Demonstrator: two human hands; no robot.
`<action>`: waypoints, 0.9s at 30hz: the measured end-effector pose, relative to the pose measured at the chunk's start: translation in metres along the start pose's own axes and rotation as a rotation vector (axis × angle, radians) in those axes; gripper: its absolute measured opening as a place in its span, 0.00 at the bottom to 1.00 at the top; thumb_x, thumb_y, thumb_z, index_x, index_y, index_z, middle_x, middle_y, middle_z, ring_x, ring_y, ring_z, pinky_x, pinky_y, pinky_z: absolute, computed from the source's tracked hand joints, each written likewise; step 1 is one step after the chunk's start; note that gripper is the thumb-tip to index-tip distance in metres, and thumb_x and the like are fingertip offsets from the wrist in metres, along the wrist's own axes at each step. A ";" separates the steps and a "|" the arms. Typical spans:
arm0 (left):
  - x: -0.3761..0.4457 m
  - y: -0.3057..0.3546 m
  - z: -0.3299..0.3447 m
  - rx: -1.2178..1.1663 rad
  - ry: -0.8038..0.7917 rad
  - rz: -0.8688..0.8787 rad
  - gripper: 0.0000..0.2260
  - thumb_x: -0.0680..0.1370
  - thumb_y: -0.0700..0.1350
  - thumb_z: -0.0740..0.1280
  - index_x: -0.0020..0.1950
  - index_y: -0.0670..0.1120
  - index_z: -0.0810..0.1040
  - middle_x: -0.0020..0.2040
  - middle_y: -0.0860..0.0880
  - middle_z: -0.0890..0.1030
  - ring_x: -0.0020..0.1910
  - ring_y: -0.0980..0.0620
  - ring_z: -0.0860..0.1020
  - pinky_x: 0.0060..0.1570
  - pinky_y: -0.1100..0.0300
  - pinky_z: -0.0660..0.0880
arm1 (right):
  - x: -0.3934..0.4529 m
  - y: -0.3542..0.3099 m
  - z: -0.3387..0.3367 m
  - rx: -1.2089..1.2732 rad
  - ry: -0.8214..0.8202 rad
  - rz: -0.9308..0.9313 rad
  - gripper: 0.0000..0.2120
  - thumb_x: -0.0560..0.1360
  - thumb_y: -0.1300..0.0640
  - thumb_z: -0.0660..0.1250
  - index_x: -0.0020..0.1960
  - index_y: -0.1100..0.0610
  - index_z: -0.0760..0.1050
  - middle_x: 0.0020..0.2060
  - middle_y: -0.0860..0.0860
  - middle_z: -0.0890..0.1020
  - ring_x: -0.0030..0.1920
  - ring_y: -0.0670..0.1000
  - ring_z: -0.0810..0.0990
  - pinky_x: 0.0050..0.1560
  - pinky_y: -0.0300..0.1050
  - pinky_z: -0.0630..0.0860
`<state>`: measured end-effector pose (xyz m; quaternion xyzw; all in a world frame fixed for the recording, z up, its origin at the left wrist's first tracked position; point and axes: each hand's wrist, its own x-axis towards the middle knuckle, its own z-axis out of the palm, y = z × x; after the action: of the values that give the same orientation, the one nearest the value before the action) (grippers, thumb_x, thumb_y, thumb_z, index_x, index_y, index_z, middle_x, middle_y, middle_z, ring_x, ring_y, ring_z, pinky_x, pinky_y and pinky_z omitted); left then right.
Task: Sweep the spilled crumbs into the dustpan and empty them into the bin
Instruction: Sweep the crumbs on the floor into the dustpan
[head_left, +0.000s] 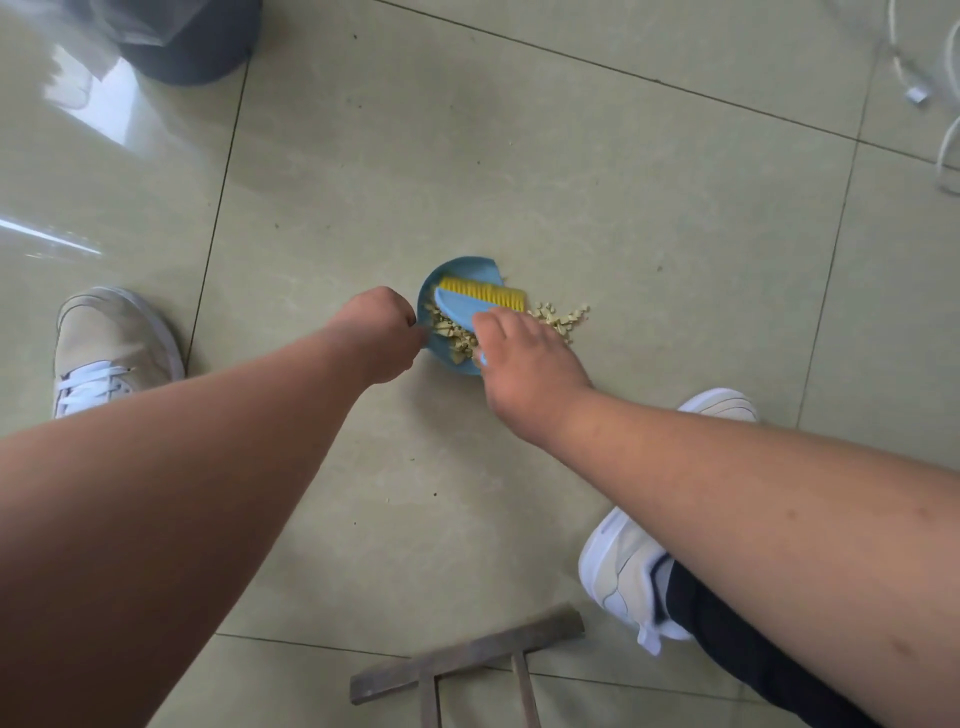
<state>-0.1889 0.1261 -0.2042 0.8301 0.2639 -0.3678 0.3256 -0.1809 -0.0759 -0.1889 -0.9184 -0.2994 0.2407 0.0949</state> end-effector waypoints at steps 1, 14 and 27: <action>0.001 -0.002 0.000 -0.007 -0.011 0.004 0.12 0.80 0.46 0.71 0.41 0.39 0.83 0.41 0.40 0.89 0.29 0.44 0.77 0.40 0.49 0.84 | -0.001 -0.002 0.001 0.013 0.011 -0.029 0.14 0.81 0.59 0.60 0.66 0.60 0.72 0.63 0.58 0.76 0.61 0.62 0.75 0.61 0.57 0.73; -0.011 -0.021 -0.025 -0.157 0.003 0.063 0.19 0.84 0.49 0.70 0.35 0.41 0.80 0.20 0.52 0.75 0.26 0.46 0.74 0.22 0.65 0.68 | 0.051 0.013 -0.085 0.410 0.185 0.093 0.11 0.81 0.50 0.64 0.56 0.53 0.82 0.43 0.50 0.84 0.45 0.54 0.81 0.48 0.46 0.77; -0.048 0.019 -0.062 -0.217 0.089 0.132 0.14 0.82 0.45 0.70 0.40 0.37 0.82 0.34 0.43 0.82 0.30 0.47 0.76 0.34 0.58 0.72 | 0.058 0.038 -0.193 0.661 0.401 0.435 0.16 0.68 0.49 0.63 0.42 0.64 0.74 0.32 0.54 0.77 0.32 0.57 0.77 0.36 0.65 0.83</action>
<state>-0.1772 0.1494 -0.1279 0.8211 0.2612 -0.2774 0.4248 -0.0250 -0.0776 -0.0557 -0.9089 0.0182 0.1549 0.3868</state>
